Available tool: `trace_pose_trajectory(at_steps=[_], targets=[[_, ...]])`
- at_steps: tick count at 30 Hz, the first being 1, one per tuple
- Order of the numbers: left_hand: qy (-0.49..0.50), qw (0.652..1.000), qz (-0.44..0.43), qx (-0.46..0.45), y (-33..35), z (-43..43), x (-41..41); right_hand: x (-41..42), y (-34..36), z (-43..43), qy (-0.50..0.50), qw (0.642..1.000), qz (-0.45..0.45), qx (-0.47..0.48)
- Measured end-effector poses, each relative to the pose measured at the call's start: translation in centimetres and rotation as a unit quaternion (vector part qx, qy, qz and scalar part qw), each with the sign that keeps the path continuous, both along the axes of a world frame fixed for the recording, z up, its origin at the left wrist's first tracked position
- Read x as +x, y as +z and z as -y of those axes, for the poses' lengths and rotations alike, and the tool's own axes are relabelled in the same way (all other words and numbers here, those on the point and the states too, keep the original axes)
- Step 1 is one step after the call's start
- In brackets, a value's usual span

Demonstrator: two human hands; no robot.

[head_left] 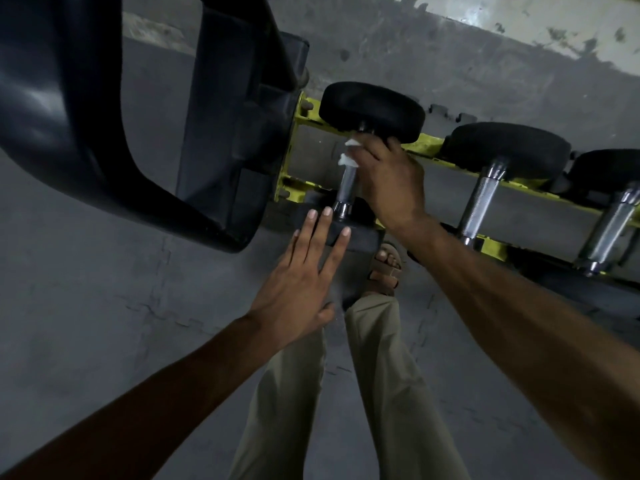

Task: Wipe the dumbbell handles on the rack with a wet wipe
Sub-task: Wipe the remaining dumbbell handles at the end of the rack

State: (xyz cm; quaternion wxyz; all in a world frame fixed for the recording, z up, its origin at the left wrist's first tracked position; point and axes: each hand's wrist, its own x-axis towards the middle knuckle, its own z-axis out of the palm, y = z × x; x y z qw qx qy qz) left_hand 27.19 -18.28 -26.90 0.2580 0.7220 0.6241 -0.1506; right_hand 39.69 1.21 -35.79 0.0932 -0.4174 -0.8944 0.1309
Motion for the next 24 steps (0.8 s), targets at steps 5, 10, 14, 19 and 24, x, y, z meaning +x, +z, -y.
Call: trace_pose_trajectory(at_steps=[5, 10, 14, 19, 24], targets=[[-0.005, 1.000, -0.007, 0.008, 0.0, 0.0, 0.0, 0.0, 1.6, 0.3, 0.237, 0.964, 0.105, -0.053], [0.003, 1.000, -0.013, 0.009, 0.0, 0.0, 0.3, -2.0, 5.9, -3.2, 0.177, 0.960, 0.217, -0.008], [0.011, 1.000, -0.012, 0.008, -0.2, 0.0, 0.6, -5.7, 7.0, 0.0, 0.272, 0.874, 0.377, -0.141], [0.022, 1.000, -0.011, 0.004, -0.4, 0.2, 0.9, -10.0, 6.7, -1.8, 0.259, 0.788, 0.445, -0.337], [0.033, 0.999, -0.021, 0.014, -0.4, 0.4, 1.4, -5.6, 5.9, -1.4, 0.311, 0.867, 0.290, -0.262]])
